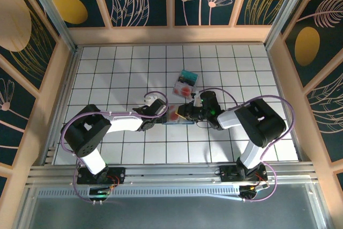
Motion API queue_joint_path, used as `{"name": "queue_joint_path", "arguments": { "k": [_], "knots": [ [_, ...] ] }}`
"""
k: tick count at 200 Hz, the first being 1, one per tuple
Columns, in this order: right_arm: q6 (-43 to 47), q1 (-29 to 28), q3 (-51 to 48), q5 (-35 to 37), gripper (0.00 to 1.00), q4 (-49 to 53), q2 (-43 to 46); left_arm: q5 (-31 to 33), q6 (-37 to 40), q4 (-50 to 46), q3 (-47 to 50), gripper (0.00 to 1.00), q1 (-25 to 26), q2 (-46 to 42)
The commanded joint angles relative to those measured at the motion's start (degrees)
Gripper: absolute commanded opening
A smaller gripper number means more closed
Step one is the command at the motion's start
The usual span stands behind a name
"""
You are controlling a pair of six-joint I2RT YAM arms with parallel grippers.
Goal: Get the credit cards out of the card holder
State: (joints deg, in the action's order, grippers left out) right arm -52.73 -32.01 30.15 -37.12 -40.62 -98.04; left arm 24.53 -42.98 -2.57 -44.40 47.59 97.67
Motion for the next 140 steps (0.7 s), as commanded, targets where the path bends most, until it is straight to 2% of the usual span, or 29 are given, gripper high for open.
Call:
{"name": "queue_joint_path", "arguments": {
  "k": [1, 23, 26, 59, 140],
  "knots": [
    [-0.3, 0.4, -0.9, -1.0, 0.14, -2.6, 1.7, -0.1, -0.5, -4.5, 0.0, 0.99, 0.3, 1.1],
    [-0.3, 0.3, -1.2, -0.5, 0.08, -2.0, 1.7, 0.0, -0.5, -4.6, 0.0, 0.99, 0.3, 1.1],
    [-0.2, 1.7, -1.2, -0.3, 0.07, -1.9, 1.6, 0.1, -0.6, -4.6, 0.0, 0.99, 0.3, 1.0],
    [2.0, 2.4, -0.5, 2.5, 0.0, 4.6, 2.5, 0.4, -0.6, -4.8, 0.0, 0.99, 0.3, 1.0],
    [10.9, 2.4, 4.7, 11.8, 0.0, 25.8, 8.6, 0.9, -0.5, -5.2, -0.4, 0.99, 0.4, 1.1]
  ]
}}
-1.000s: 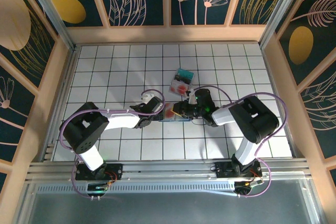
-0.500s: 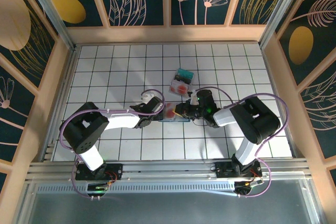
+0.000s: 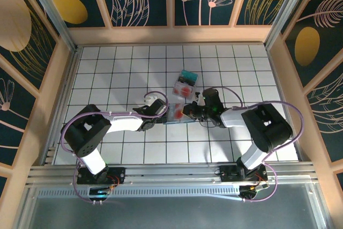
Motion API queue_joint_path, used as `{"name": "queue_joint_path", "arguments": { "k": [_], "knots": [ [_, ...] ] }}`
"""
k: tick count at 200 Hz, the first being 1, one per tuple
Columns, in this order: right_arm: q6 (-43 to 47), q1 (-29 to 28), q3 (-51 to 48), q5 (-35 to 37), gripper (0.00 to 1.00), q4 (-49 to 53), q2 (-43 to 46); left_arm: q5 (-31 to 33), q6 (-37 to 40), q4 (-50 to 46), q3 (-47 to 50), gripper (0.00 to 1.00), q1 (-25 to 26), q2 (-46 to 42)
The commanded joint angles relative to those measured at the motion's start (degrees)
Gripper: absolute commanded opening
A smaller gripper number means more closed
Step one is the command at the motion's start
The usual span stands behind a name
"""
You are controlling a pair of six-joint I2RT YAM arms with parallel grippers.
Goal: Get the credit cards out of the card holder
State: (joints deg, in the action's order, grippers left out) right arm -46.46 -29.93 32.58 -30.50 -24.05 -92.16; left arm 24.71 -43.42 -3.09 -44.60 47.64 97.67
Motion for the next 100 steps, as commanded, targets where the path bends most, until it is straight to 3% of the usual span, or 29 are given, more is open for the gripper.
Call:
{"name": "queue_joint_path", "arguments": {
  "k": [1, 100],
  "knots": [
    [4.6, 0.3, 2.4, 5.3, 0.0, 9.5, 2.8, 0.7, 0.0, -4.7, -0.1, 0.99, 0.3, 1.1],
    [10.5, 0.0, 7.1, 11.3, 0.0, 21.0, 9.0, 2.6, 1.0, -4.8, 0.1, 0.99, 0.3, -1.3]
  ]
}}
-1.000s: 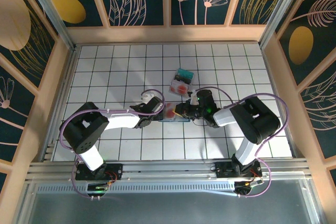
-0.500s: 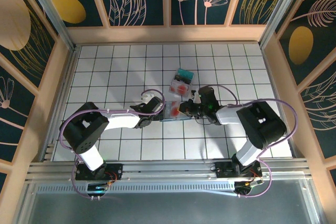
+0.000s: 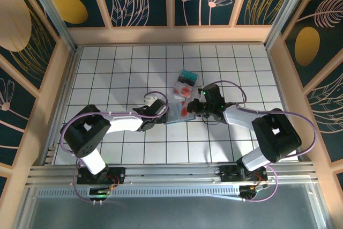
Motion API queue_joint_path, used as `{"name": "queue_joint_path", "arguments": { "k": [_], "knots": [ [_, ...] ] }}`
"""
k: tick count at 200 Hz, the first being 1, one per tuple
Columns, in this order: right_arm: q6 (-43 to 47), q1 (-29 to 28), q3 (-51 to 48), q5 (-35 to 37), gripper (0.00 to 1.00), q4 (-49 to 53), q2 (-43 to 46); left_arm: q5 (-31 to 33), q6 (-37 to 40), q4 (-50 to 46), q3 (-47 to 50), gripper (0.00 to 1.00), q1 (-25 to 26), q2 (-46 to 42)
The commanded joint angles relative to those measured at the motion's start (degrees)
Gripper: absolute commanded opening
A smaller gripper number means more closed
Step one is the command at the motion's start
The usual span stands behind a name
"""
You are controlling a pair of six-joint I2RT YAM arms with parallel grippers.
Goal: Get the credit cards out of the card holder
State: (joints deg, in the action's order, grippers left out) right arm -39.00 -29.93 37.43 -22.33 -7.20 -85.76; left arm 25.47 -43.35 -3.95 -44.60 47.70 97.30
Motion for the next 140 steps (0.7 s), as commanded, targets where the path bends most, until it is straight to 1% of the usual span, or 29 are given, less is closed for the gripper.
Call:
{"name": "queue_joint_path", "arguments": {
  "k": [1, 47, 77, 104, 140],
  "knots": [
    [3.2, -0.1, 2.3, 3.2, 0.0, 4.3, 2.7, 1.8, 0.9, -4.0, 0.1, 0.99, 0.2, -0.9],
    [8.7, -0.2, 6.6, 7.7, 0.0, 10.3, 4.8, 6.0, 3.3, -4.9, -1.0, 0.99, 0.0, 0.2],
    [13.7, -0.2, 11.1, 10.8, 0.0, 13.7, 4.2, 7.8, 5.2, -4.6, -1.1, 0.99, -1.1, -0.6],
    [19.4, -0.2, 15.3, 13.5, 0.0, 15.4, 2.8, 8.4, 7.1, -3.9, -0.9, 0.99, -2.2, -1.8],
    [29.0, -0.2, 19.9, 16.2, 0.0, 16.1, -0.5, 9.2, 8.9, -3.7, -0.8, 0.99, -2.4, -4.2]
  ]
}}
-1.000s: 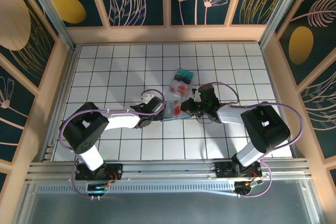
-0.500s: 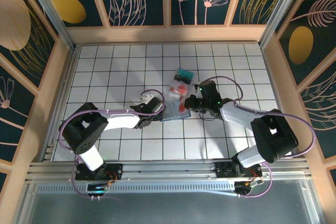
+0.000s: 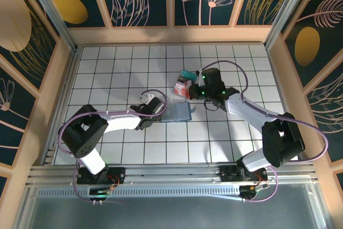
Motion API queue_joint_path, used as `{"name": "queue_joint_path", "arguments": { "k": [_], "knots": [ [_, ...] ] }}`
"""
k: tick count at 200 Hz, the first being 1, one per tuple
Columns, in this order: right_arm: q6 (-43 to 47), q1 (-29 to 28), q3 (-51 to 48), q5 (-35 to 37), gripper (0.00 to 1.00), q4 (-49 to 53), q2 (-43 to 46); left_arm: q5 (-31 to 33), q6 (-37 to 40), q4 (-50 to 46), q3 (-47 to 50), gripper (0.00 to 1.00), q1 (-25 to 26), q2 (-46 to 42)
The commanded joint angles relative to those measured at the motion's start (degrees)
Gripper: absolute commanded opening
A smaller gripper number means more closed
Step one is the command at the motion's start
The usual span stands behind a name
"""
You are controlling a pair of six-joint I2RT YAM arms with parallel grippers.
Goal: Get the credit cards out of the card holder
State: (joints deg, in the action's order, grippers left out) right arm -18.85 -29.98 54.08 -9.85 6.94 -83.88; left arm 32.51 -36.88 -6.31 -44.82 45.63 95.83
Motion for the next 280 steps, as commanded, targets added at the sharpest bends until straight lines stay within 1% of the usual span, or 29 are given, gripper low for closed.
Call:
{"name": "queue_joint_path", "arguments": {
  "k": [1, 34, 80, 146, 181, 218, 280],
  "knots": [
    [9.2, -0.2, 3.3, 3.7, 0.0, 2.0, -2.4, 2.2, 2.4, -1.3, -0.6, 0.99, -0.3, -2.8],
    [16.3, -0.2, 6.1, 5.4, 0.0, 2.7, -4.7, 1.2, 2.6, -1.1, -0.6, 0.99, -0.5, -5.4],
    [23.9, -0.3, 7.9, 3.9, 0.0, 2.2, -6.1, -1.2, 1.6, 0.6, 0.5, 0.99, -1.0, -9.0],
    [35.1, -0.4, 11.2, 5.8, 0.0, 3.5, -8.1, -7.2, -0.9, 4.7, 5.5, 0.99, -4.4, -16.1],
    [40.0, -0.7, 12.7, 5.5, 0.0, 4.7, -10.9, -8.4, -1.4, 5.5, 6.4, 0.99, -5.2, -16.8],
    [42.7, -0.9, 14.3, 4.9, 0.0, 6.3, -13.6, -8.6, -1.8, 5.4, 6.1, 0.99, -5.5, -16.3],
    [44.3, -0.8, 15.0, 4.9, 0.0, 8.6, -16.4, -8.8, -2.3, 5.1, 6.3, 0.99, -5.7, -16.2]
  ]
}}
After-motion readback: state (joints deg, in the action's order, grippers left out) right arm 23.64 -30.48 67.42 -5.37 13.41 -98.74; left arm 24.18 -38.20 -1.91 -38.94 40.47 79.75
